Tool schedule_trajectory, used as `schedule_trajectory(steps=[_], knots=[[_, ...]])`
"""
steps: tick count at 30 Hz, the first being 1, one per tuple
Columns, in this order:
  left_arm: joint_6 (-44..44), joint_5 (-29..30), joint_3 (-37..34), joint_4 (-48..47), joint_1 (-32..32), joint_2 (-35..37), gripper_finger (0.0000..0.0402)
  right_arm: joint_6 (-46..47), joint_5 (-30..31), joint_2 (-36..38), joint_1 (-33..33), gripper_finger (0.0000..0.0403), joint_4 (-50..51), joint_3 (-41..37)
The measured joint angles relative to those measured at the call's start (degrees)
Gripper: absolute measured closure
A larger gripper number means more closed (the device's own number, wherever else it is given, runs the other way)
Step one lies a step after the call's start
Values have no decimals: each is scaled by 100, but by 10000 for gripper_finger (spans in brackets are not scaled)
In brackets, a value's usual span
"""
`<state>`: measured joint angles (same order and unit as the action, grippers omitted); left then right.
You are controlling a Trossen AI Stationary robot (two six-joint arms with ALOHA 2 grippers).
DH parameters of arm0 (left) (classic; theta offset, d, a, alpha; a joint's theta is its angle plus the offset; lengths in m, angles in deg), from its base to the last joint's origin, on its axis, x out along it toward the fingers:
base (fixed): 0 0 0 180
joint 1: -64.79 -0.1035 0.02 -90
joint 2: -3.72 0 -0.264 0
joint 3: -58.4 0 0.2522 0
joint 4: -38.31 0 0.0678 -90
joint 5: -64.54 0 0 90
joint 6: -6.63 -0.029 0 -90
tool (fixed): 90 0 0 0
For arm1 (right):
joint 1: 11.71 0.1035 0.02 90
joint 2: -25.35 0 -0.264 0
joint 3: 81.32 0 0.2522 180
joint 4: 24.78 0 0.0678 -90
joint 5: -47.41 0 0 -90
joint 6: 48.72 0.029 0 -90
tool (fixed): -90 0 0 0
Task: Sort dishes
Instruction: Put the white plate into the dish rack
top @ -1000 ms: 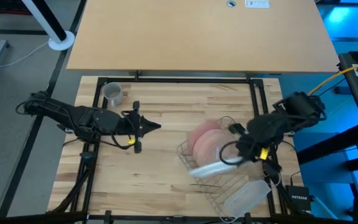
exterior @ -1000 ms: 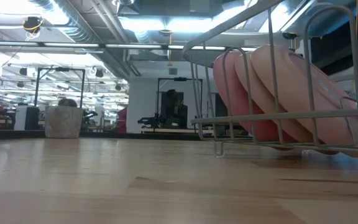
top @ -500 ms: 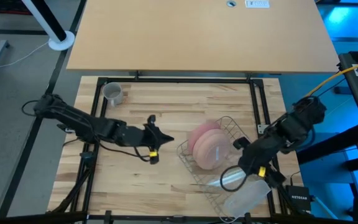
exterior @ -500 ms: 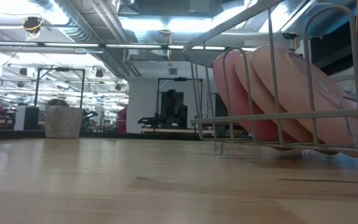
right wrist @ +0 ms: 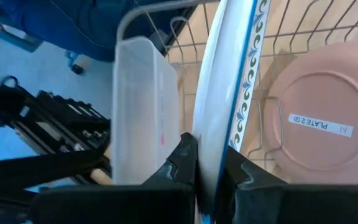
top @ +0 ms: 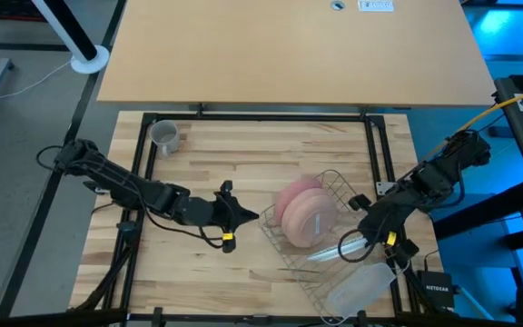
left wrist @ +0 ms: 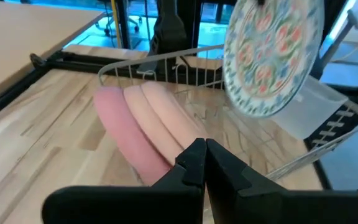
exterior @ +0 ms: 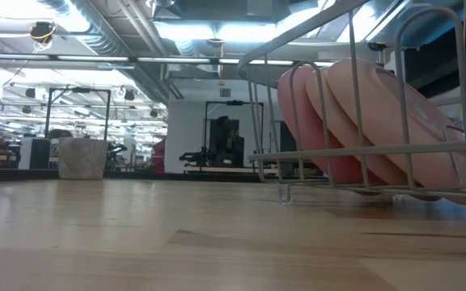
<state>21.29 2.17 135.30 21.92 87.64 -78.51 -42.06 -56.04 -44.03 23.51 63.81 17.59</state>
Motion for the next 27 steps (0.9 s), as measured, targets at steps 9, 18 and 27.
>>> schedule_trajectory(steps=[9,18,27], knots=[[41,2,2,383,76,-37,401,-673,143,484,0,381,-524,-1392],[451,4,2,411,74,-89,401,-1242,35,532,-3,380,-648,-1850],[521,7,2,524,74,-229,402,-1339,-44,535,-514,379,-848,-2040]])
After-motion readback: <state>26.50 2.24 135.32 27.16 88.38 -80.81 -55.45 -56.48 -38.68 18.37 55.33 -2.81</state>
